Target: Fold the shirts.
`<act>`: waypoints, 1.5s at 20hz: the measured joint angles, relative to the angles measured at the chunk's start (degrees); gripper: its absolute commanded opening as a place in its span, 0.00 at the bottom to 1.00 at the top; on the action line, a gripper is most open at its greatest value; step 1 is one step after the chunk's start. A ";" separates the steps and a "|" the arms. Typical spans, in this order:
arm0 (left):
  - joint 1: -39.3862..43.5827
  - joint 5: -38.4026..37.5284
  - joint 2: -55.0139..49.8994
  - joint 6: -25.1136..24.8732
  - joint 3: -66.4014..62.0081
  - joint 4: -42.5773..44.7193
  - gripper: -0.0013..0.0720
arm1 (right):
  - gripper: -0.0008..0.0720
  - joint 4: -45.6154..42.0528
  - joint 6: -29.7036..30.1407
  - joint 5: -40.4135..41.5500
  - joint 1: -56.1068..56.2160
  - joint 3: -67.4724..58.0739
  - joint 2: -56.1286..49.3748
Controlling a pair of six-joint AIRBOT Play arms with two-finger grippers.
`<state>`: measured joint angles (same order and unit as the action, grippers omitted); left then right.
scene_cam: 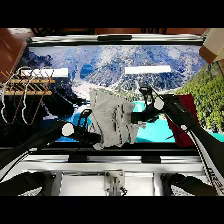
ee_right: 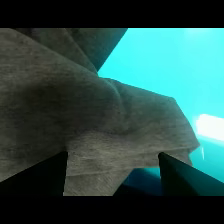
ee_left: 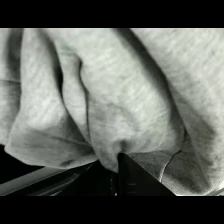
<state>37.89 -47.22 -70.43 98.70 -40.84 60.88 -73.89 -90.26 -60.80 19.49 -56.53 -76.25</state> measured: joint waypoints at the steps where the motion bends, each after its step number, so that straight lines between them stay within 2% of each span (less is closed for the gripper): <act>1: 0.07 -0.02 0.02 -0.55 0.07 -0.11 0.06 | 0.93 1.36 1.29 0.57 0.15 0.00 -0.66; 7: 0.24 -0.63 2.08 -2.19 0.13 0.07 0.06 | 0.93 5.90 5.97 2.45 3.54 0.00 -4.04; 8: 0.24 -0.72 2.62 -2.29 0.13 0.33 0.06 | 0.89 6.14 6.14 2.75 4.15 0.00 -4.46; 9: 0.24 -0.74 3.08 -2.40 0.13 0.57 0.06 | 0.54 6.32 6.51 2.84 4.72 0.00 -4.81; 10: 0.24 -0.79 3.50 -2.45 0.13 0.76 0.06 | 0.13 6.60 6.54 2.84 5.20 0.00 -5.05; 15: -0.31 -2.60 5.79 -2.54 -1.29 3.74 0.06 | 0.12 8.00 6.51 0.20 5.95 -1.60 -5.05; 19: -4.24 -10.40 10.51 -2.64 -8.26 12.72 0.06 | 0.12 4.92 6.82 -5.33 5.70 -7.52 -0.57; 23: -10.14 -17.86 18.36 -2.67 -22.84 22.49 0.06 | 0.12 -0.17 6.99 -8.79 5.66 -14.82 8.90; 26: -12.87 -20.13 23.30 -3.04 -35.10 25.59 0.06 | 0.12 -1.73 6.78 -9.55 5.64 -18.47 17.66; 30: -14.19 -21.03 27.61 -3.34 -49.72 27.54 0.06 | 0.12 -0.90 3.43 -9.79 5.64 -20.31 28.79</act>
<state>23.70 -68.25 -42.83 95.35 -90.56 88.42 -74.78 -86.83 -70.59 25.12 -76.84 -47.46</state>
